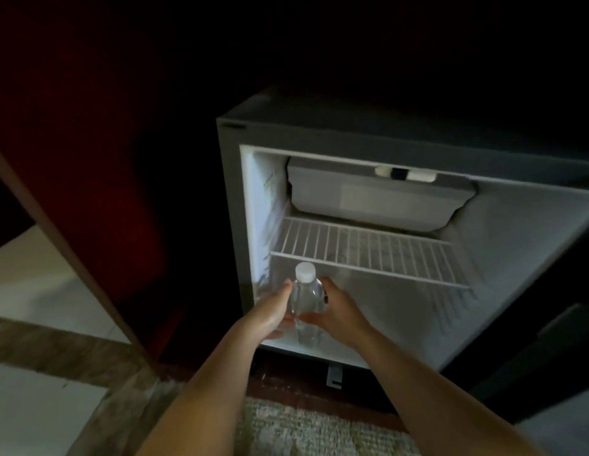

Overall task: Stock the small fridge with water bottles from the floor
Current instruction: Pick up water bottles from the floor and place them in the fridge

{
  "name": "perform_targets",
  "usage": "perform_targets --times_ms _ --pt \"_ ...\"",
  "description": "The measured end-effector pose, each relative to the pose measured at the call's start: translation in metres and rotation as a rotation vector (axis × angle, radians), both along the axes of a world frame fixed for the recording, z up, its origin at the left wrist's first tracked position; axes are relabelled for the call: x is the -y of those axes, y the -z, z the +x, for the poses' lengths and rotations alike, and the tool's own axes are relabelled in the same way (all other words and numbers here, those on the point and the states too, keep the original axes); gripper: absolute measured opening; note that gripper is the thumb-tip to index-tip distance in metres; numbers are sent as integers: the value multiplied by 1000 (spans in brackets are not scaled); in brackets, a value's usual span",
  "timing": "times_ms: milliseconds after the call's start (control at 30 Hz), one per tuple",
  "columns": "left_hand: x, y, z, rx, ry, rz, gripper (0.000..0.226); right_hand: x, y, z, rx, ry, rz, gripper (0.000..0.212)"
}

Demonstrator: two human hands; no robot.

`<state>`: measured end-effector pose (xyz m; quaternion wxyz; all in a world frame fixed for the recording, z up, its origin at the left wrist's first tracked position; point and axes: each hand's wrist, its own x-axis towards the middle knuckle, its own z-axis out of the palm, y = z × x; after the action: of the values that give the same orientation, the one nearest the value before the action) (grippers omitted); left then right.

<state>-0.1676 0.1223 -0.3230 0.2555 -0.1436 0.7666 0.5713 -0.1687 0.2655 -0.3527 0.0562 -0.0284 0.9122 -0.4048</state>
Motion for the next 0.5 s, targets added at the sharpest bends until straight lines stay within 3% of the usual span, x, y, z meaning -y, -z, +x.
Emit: perform_targets --times_ms 133,400,500 --pt "-2 33 -20 -30 -98 50 35 7 29 -21 -5 55 -59 64" --pt "-26 70 -51 -18 -205 190 24 1 55 -66 19 201 -299 49" --pt "-32 75 -59 -7 -281 297 28 4 61 -78 13 214 -291 64"
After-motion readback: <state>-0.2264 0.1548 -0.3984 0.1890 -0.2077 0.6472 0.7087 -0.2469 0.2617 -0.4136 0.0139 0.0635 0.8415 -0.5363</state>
